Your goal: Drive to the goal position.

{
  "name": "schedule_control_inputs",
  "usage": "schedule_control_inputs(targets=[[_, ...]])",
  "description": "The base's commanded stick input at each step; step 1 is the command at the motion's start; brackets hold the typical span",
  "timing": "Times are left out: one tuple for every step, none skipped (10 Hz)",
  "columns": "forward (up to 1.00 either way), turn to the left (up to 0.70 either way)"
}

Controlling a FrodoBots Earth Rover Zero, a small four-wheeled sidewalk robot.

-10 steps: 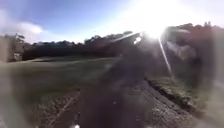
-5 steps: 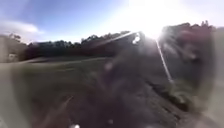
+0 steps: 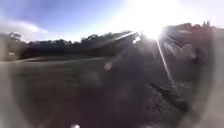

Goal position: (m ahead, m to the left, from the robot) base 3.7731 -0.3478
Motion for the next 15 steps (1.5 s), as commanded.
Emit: schedule_control_inputs(targets=[[0.85, -0.05], [0.85, -0.13], [0.85, -0.34], [0.85, -0.34], [0.85, -0.34], [0.85, -0.31], [0.85, -0.28], [0.85, 0.0], [0.85, 0.0], [0.85, -0.07], [0.85, -0.21], [0.85, -0.34], [0.85, -0.34], [0.85, -0.34], [0.85, -0.05]])
